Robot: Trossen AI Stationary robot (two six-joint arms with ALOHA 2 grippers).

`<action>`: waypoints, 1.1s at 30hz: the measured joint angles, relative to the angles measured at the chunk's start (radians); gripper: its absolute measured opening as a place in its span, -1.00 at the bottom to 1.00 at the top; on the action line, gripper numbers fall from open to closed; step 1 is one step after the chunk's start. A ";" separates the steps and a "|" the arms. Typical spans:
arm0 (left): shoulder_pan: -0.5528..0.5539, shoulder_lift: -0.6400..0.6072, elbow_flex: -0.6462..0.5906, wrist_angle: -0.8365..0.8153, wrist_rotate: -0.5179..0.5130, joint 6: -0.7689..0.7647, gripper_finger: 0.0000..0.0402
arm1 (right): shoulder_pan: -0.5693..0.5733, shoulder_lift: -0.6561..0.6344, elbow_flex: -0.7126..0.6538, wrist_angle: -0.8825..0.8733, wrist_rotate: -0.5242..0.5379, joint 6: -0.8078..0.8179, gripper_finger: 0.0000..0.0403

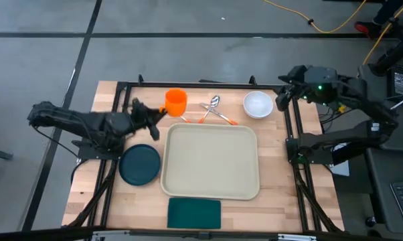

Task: Set up tray
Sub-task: Put the orange mug on the top left of the white tray

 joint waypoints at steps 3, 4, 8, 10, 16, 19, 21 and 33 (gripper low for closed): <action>-0.038 0.021 -0.136 0.105 -0.032 -0.017 -0.82 | 0.000 -0.059 -0.126 0.138 -0.001 -0.001 0.22; -0.047 0.035 -0.167 0.119 -0.031 -0.024 -0.82 | 0.000 -0.071 -0.160 0.179 -0.002 -0.002 0.22; -0.078 0.107 -0.261 0.117 -0.019 -0.097 -0.82 | 0.000 -0.094 -0.242 0.300 -0.031 -0.059 0.22; -0.094 0.149 -0.299 0.140 -0.006 -0.151 -0.82 | 0.000 -0.095 -0.264 0.349 -0.065 -0.116 0.22; -0.161 0.255 -0.310 0.306 -0.114 -0.145 -0.82 | 0.000 -0.094 -0.293 0.468 -0.099 -0.216 0.22; -0.183 0.286 -0.296 0.472 -0.220 -0.038 -0.82 | 0.000 -0.094 -0.293 0.500 -0.099 -0.246 0.22; -0.198 0.314 -0.292 0.583 -0.311 0.059 -0.82 | 0.000 -0.094 -0.293 0.518 -0.099 -0.265 0.22; -0.207 0.689 -0.284 0.609 -0.421 -0.236 -0.82 | 0.000 -0.093 -0.293 0.546 -0.099 -0.315 0.22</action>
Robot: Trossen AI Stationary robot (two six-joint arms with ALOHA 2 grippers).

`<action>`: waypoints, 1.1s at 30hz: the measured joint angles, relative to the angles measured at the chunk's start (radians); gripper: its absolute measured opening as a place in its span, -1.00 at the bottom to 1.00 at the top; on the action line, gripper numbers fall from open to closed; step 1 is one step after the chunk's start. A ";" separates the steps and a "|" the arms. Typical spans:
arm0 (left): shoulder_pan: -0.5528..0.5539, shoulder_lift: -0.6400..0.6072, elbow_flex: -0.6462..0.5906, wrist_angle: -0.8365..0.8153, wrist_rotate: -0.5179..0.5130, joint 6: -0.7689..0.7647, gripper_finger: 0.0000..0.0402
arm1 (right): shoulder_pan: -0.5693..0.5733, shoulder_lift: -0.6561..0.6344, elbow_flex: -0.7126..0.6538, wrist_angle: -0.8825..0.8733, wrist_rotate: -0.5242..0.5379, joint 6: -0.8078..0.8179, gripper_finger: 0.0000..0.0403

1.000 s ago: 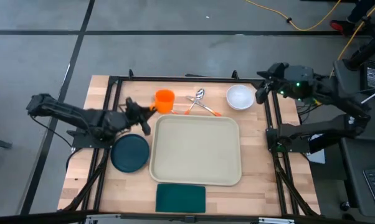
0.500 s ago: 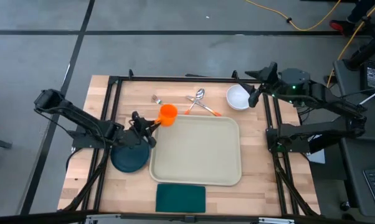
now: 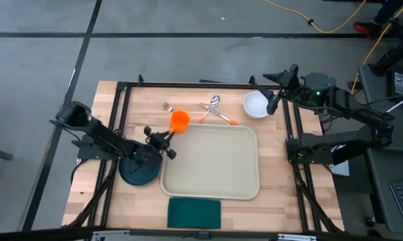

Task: Set up tray
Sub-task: Put the orange mug on the top left of the white tray

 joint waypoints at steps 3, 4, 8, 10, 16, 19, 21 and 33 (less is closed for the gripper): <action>0.005 0.056 0.020 0.004 0.056 -0.069 -0.82 | 0.000 0.000 0.000 0.001 -0.008 0.001 0.22; 0.005 0.071 0.025 0.004 0.066 -0.080 -0.82 | 0.000 0.000 0.000 0.001 -0.009 0.001 0.22; 0.002 0.120 0.033 0.004 0.106 -0.147 -0.82 | 0.000 0.000 0.000 0.001 -0.032 0.003 0.22; -0.010 0.144 0.033 0.005 0.105 -0.183 -0.82 | 0.000 0.000 0.000 0.001 -0.035 0.003 0.22; -0.024 0.159 0.033 0.003 0.159 -0.233 -0.82 | 0.000 0.000 0.000 0.001 -0.037 0.003 0.22; -0.021 0.159 0.033 0.002 0.231 -0.237 -0.77 | 0.000 0.000 0.000 0.001 -0.038 0.002 0.22; -0.022 0.160 0.033 0.001 0.267 -0.237 -0.66 | 0.000 0.000 0.000 0.001 -0.057 0.001 0.22; -0.019 0.084 0.032 -0.037 0.356 -0.107 -0.35 | 0.000 0.000 0.000 -0.001 -0.114 0.001 0.22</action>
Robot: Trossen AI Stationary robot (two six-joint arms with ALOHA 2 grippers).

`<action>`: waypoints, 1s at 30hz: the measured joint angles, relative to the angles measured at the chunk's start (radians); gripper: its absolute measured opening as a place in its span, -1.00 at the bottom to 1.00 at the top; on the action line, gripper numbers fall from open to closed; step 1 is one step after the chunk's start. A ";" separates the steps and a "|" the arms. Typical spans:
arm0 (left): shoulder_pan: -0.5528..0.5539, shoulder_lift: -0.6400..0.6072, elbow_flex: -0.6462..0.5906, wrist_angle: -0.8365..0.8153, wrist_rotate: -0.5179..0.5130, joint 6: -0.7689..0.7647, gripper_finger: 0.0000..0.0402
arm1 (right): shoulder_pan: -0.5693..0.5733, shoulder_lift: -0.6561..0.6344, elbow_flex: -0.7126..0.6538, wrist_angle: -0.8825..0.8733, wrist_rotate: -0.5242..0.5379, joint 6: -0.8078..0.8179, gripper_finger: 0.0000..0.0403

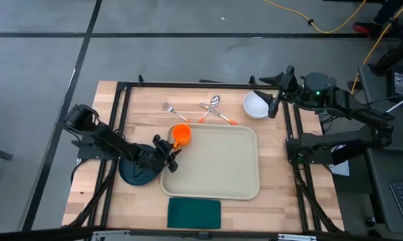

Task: Set up tray
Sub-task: Put the orange mug on the top left of the white tray, then put the black plate on the white tray below the orange mug

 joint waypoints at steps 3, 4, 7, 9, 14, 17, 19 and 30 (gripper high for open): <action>0.014 -0.066 0.000 -0.100 0.043 0.007 -0.36 | 0.000 0.000 0.000 -0.001 -0.008 0.000 0.22; 0.019 -0.091 0.000 -0.140 0.059 -0.002 -0.36 | 0.000 0.000 0.000 -0.002 -0.018 0.000 0.22; 0.030 -0.182 0.000 -0.273 0.098 -0.029 -0.37 | 0.000 0.000 0.000 -0.002 -0.026 -0.002 0.22; 0.031 -0.247 0.000 -0.361 0.118 -0.032 -0.36 | 0.000 0.000 0.000 -0.002 -0.033 -0.002 0.22; 0.031 -0.426 0.000 -0.542 0.203 -0.044 -0.33 | 0.000 0.000 0.000 -0.002 -0.047 -0.021 0.22; 0.031 -0.527 0.001 -0.610 0.282 -0.057 -0.30 | 0.000 0.000 0.000 -0.003 -0.051 -0.031 0.22; 0.031 -0.588 0.022 -0.683 0.344 -0.077 -0.28 | 0.000 0.000 0.000 -0.003 -0.051 -0.033 0.22; 0.046 -0.696 0.238 -1.463 0.626 -0.151 -0.23 | 0.000 0.000 0.000 -0.004 -0.051 -0.051 0.12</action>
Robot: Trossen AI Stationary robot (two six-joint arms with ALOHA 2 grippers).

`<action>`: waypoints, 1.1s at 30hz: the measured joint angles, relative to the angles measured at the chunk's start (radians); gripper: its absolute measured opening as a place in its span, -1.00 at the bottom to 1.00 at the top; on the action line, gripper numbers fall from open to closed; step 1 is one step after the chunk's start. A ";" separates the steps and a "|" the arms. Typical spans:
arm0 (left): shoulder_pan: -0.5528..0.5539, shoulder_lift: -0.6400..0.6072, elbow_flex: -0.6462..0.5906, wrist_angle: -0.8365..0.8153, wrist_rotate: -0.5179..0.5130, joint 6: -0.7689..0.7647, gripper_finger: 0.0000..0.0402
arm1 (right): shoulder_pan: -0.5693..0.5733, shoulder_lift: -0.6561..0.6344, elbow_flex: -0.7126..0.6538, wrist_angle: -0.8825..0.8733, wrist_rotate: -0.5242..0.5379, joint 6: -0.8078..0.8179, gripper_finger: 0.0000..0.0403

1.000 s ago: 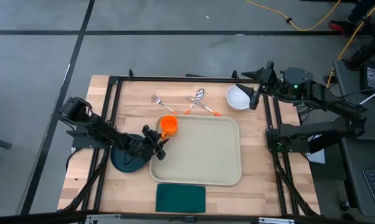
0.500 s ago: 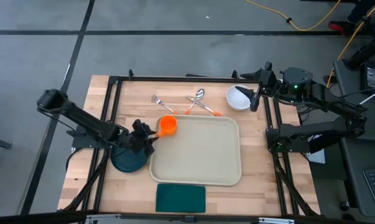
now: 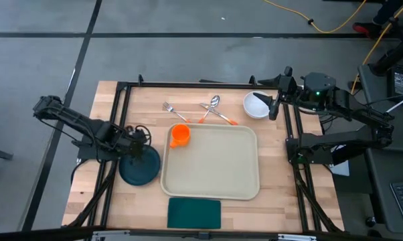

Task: Set up tray
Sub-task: Put the black plate on the white tray below the orange mug

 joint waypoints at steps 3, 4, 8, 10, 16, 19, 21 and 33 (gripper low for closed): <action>0.037 -0.006 -0.010 -0.033 0.042 -0.028 -0.23 | 0.000 0.000 0.000 0.000 0.000 -0.003 0.06; 0.051 -0.006 -0.015 -0.034 0.058 -0.026 -0.23 | 0.000 0.000 0.000 0.000 0.000 -0.003 0.05; 0.111 -0.008 -0.052 -0.041 0.092 -0.005 -0.23 | 0.000 0.000 0.000 -0.004 -0.001 -0.002 0.03; 0.146 -0.009 -0.073 -0.044 0.095 -0.003 -0.23 | 0.000 0.000 0.000 -0.005 -0.002 -0.002 0.02; 0.254 -0.008 -0.124 0.014 0.098 -0.017 -0.23 | 0.000 0.000 0.000 -0.006 -0.002 -0.002 0.02; 0.311 -0.008 -0.154 0.035 0.134 -0.028 -0.23 | 0.000 0.000 0.000 -0.006 -0.017 -0.002 0.02; 0.341 -0.008 -0.176 0.065 0.150 -0.028 -0.23 | 0.000 0.000 0.000 -0.006 -0.035 -0.002 0.02; 0.454 -0.005 -0.298 0.254 0.197 -0.028 -0.23 | 0.000 0.000 0.000 -0.007 -0.078 -0.017 0.02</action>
